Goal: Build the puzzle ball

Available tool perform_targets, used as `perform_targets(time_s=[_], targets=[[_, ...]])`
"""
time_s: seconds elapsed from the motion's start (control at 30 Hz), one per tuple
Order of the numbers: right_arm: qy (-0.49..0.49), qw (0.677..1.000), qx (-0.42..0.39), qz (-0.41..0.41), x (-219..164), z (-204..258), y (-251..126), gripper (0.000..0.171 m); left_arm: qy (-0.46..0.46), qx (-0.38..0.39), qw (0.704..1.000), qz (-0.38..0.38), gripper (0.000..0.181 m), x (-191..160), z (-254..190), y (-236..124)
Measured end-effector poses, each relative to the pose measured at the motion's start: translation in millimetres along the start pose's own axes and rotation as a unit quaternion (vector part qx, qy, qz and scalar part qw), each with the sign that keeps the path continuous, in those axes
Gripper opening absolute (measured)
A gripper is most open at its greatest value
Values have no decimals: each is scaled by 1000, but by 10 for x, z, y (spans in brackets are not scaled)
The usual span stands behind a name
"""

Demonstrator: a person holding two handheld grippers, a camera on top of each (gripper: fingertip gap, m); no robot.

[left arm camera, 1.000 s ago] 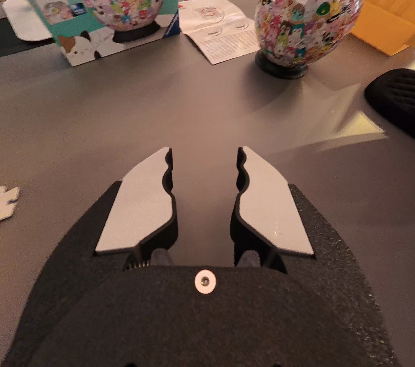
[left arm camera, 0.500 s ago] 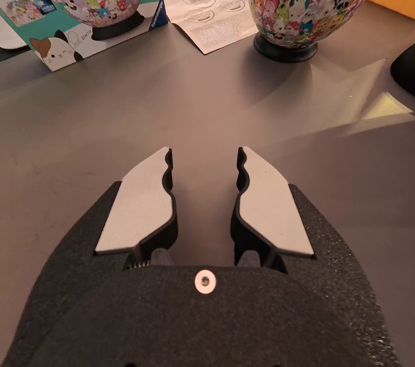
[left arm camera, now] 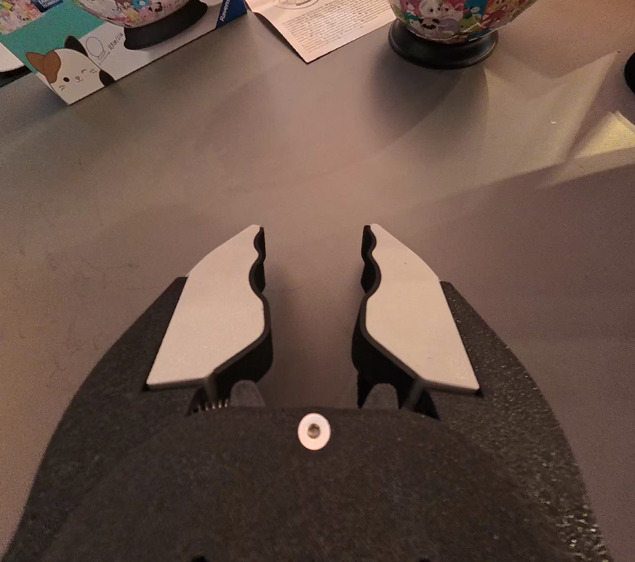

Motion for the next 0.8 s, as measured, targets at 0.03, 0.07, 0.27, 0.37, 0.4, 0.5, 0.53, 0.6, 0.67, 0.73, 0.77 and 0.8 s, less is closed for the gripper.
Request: perform_targets(time_s=[0.03, 0.07, 0.27, 0.37, 0.4, 0.5, 0.53, 0.6, 0.67, 0.73, 0.77, 0.8], targets=[[4, 1000, 3, -2, 0, -7, -5, 41, -2, -1, 1000, -1, 53, 0, 5, -2], [7, 1000, 6, -3, -1, -14, -8, 41, -4, -3, 1000, -1, 53, -1, 9, -2], [19, 1000, 19, -4, -2, -29, -18, 41, -5, -3, 1000, 9, 51, -2, 10, 16], [18, 1000, 19, -3, -9, -28, -8, 41, 0, -2, 1000, 13, 51, -2, -1, 25], [19, 1000, 19, -2, -10, -29, -5, 41, 1, -1, 1000, 13, 50, -2, -2, 24], [20, 1000, 22, -1, -14, -28, -1, 42, -2, -3, 1000, 10, 50, -2, 2, 19], [20, 1000, 22, 0, -15, -29, 1, 42, -3, -4, 1000, 10, 49, -1, 4, 18], [21, 1000, 24, 0, -17, -31, 3, 42, -4, -5, 1000, 9, 49, -1, 6, 18], [23, 999, 26, 2, -20, -33, 5, 42, -4, -5, 1000, 9, 48, 0, 5, 19], [25, 999, 29, 3, -23, -33, 10, 42, -2, -4, 1000, 10, 48, 0, 2, 21], [25, 999, 30, 3, -25, -33, 12, 42, -2, -4, 1000, 10, 47, 0, 2, 21], [26, 999, 30, 4, -27, -33, 14, 42, -3, -4, 1000, 9, 47, 0, 4, 21]])
Point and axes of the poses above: each gripper's, where its closed fingertips meet, y out along the fingers, x out of its top, z = x × y across the jaws, the point moved 10 cm from there along -y, back along the fingers, and after that the axes turned 8 degrees about z, right-handed, at the moved point
